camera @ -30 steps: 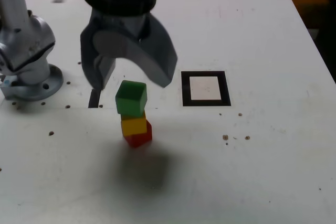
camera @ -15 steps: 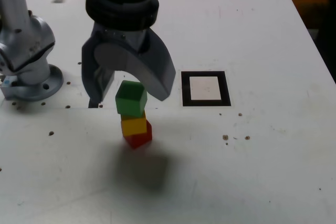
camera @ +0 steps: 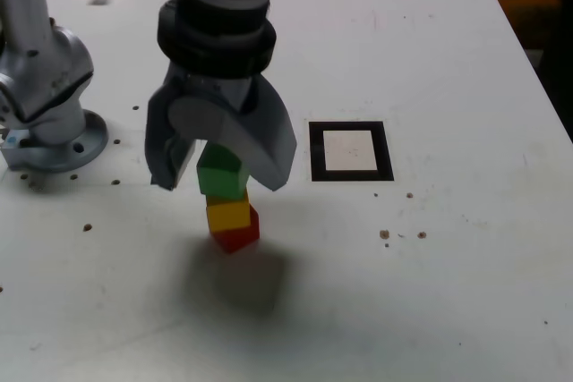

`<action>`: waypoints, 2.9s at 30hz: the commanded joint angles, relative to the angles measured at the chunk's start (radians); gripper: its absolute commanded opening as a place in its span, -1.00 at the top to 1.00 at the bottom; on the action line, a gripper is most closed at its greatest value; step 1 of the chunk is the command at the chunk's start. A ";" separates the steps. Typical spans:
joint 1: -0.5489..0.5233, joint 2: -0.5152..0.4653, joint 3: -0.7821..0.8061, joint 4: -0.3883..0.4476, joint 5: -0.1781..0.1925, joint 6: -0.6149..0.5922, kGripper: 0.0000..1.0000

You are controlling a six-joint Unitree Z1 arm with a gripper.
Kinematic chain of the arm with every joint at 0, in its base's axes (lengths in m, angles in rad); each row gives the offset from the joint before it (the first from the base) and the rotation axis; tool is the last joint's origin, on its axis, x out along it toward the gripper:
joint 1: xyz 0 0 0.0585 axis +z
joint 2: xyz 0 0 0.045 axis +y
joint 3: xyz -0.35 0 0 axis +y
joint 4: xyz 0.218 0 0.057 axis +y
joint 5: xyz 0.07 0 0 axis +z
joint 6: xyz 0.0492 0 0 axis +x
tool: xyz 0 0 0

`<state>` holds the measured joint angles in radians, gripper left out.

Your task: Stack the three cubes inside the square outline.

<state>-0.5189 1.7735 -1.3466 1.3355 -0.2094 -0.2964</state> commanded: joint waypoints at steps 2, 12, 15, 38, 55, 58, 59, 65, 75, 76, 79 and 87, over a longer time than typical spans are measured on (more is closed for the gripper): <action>0.002 0.006 0.008 -0.007 -0.009 0.003 -0.81; 0.012 0.015 0.036 -0.014 -0.032 0.025 -0.38; 0.016 0.017 0.039 -0.043 -0.034 0.037 0.01; 0.021 -0.009 -0.091 0.001 0.094 0.043 0.34; 0.217 0.006 0.042 -0.045 0.247 0.089 0.27; 0.311 0.020 0.053 -0.070 0.247 0.107 0.27; 0.344 0.025 0.057 -0.077 0.247 0.116 0.27; 0.512 0.045 0.106 -0.149 0.243 0.190 0.27; 0.678 0.066 0.193 -0.264 0.182 0.310 0.03; 0.687 0.066 0.196 -0.266 0.178 0.319 -0.03; 0.711 0.066 0.203 -0.269 0.169 0.345 -0.21; 0.732 0.058 0.212 -0.278 0.165 0.377 -0.66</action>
<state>0.2135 1.8381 -1.1381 1.0572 -0.0437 0.0813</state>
